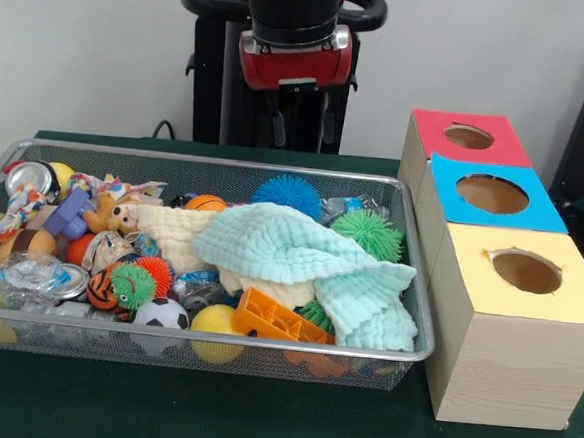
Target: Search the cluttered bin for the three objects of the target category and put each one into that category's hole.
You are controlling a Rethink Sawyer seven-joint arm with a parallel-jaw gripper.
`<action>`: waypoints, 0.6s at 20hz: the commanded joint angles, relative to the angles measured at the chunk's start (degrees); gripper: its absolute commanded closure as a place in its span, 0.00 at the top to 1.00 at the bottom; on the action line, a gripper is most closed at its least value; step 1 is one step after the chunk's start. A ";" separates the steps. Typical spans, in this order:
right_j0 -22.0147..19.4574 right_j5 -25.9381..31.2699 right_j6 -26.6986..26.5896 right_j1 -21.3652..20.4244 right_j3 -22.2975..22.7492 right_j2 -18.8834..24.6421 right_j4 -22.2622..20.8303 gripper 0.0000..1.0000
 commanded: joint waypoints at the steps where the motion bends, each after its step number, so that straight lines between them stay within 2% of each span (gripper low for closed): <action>1: -7.87 -6.65 -12.85 -0.42 4.85 10.49 -4.56 1.00; 8: -10.27 -6.23 -12.35 -0.48 2.88 14.97 -8.19 1.00; 11: -10.12 -3.80 -9.87 -0.17 3.21 14.84 -8.51 1.00; 12: -9.67 -1.15 -7.87 -0.44 4.25 13.52 -7.86 1.00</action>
